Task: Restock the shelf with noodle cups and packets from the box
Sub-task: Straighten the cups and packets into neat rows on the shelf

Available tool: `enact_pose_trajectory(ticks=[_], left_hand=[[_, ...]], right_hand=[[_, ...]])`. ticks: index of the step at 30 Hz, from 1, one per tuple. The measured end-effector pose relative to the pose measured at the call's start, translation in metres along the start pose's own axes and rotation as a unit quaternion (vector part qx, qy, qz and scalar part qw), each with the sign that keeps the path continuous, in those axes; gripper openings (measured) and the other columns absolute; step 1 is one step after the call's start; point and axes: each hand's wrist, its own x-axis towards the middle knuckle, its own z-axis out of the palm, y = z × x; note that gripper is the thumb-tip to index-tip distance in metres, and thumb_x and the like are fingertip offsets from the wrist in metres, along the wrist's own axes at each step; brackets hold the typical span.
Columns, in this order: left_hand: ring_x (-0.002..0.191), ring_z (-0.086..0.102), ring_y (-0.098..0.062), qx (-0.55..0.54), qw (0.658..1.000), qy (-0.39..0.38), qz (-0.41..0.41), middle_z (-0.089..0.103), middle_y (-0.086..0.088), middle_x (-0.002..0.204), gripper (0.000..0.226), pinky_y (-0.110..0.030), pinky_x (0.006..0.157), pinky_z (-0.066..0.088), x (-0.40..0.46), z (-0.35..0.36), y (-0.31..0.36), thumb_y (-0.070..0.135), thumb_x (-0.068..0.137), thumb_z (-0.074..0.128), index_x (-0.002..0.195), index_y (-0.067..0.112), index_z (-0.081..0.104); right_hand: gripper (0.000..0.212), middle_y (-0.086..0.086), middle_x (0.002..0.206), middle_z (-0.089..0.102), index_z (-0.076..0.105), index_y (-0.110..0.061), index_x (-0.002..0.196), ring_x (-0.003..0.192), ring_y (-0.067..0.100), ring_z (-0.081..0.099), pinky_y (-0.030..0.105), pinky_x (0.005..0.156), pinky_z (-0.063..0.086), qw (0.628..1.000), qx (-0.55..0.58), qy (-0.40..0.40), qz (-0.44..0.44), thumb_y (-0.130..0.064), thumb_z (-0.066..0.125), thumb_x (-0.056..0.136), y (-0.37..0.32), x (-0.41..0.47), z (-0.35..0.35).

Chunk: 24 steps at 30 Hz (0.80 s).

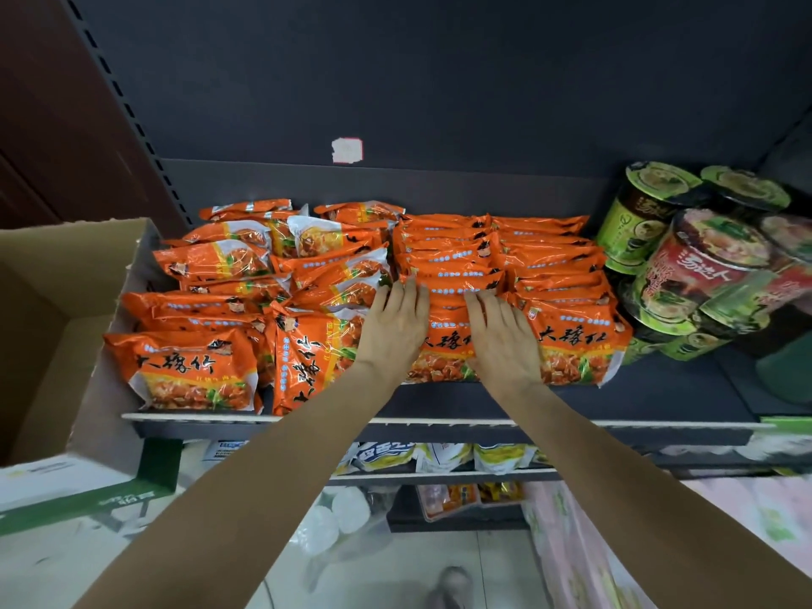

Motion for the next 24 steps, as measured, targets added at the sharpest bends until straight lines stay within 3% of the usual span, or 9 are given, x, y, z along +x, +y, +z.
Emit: enact_pose_trajectory(ticks=[4,9,13,16,17,19,21,23,24], left_hand=[[0.120,0.053,-0.028,0.009,1.000,0.011,-0.008,0.055,-0.015,0.129,0.071,-0.040,0.103,0.040,0.007,-0.005,-0.002,0.043,0.073,0.073,0.130,0.008,0.049],[0.143,0.013,-0.038,-0.012,0.998,-0.052,-0.024,0.009,-0.025,0.154,0.091,-0.045,0.117,0.012,0.011,-0.007,0.002,0.043,0.085,0.063,0.145,0.004,0.008],[0.143,0.014,-0.035,-0.021,0.997,-0.073,-0.020,0.007,-0.024,0.155,0.105,-0.044,0.117,0.011,0.007,-0.010,0.005,0.048,0.081,0.065,0.147,0.004,-0.004],[0.142,0.017,-0.032,-0.066,0.994,-0.077,-0.029,0.010,-0.019,0.155,0.108,-0.042,0.117,0.013,0.007,-0.017,0.004,0.058,0.079,0.062,0.148,0.006,-0.002],[0.142,0.019,-0.031,-0.108,0.991,-0.067,-0.036,0.013,-0.017,0.155,0.105,-0.042,0.116,0.015,0.007,-0.021,0.002,0.060,0.078,0.059,0.148,0.008,0.001],[0.140,0.023,-0.027,-0.234,0.969,-0.038,-0.066,0.022,-0.012,0.153,0.089,-0.039,0.114,0.021,0.013,-0.032,-0.002,0.052,0.083,0.054,0.149,0.011,0.011],[0.138,0.028,-0.026,-0.368,0.921,-0.022,-0.124,0.028,-0.010,0.151,0.070,-0.038,0.111,0.028,0.026,-0.042,-0.008,0.034,0.090,0.050,0.148,0.011,0.019],[0.132,0.037,-0.030,-0.463,0.865,-0.029,-0.188,0.033,-0.014,0.147,0.053,-0.037,0.106,0.033,0.043,-0.046,-0.013,0.019,0.096,0.041,0.146,0.008,0.026],[0.127,0.042,-0.032,-0.475,0.856,-0.042,-0.201,0.036,-0.017,0.144,0.047,-0.036,0.103,0.036,0.051,-0.046,-0.015,0.015,0.098,0.036,0.144,0.007,0.030]], right_hand=[[0.099,0.010,0.127,0.052,0.040,-0.010,0.137,0.109,0.022,0.056,0.033,0.094,0.046,1.000,-0.002,-0.013,-0.009,-0.025,0.090,0.052,0.003,0.008,-0.002],[0.110,0.017,0.148,0.027,0.012,-0.007,0.148,0.135,0.029,0.034,0.038,0.113,0.027,0.998,-0.008,-0.058,-0.024,-0.027,0.083,0.067,0.006,0.009,-0.004],[0.117,0.018,0.149,0.029,0.011,-0.006,0.149,0.138,0.031,0.030,0.038,0.115,0.019,0.996,0.003,-0.072,-0.045,-0.029,0.086,0.062,0.013,0.004,-0.009],[0.118,0.014,0.155,0.010,-0.005,-0.010,0.150,0.145,0.027,0.011,0.036,0.116,0.001,0.990,0.055,-0.095,-0.085,-0.045,0.077,0.072,0.024,0.007,-0.020],[0.114,0.011,0.156,0.005,-0.007,-0.013,0.150,0.145,0.025,0.007,0.037,0.116,0.002,0.987,0.099,-0.098,-0.084,-0.048,0.073,0.075,0.029,0.011,-0.025],[0.099,0.003,0.157,0.003,-0.003,-0.019,0.150,0.145,0.022,0.005,0.038,0.117,0.010,0.969,0.216,-0.100,-0.059,-0.046,0.064,0.082,0.039,0.023,-0.038],[0.082,-0.001,0.158,0.004,0.004,-0.021,0.151,0.145,0.020,0.006,0.038,0.117,0.013,0.948,0.304,-0.093,-0.013,-0.040,0.055,0.089,0.049,0.041,-0.044],[0.073,0.001,0.159,0.005,0.006,-0.019,0.151,0.146,0.020,0.007,0.039,0.118,0.014,0.944,0.315,-0.100,0.015,-0.036,0.048,0.094,0.059,0.062,-0.042],[0.070,0.002,0.159,0.004,0.006,-0.018,0.151,0.146,0.020,0.006,0.038,0.119,0.013,0.948,0.297,-0.113,0.012,-0.035,0.045,0.096,0.062,0.072,-0.040]])
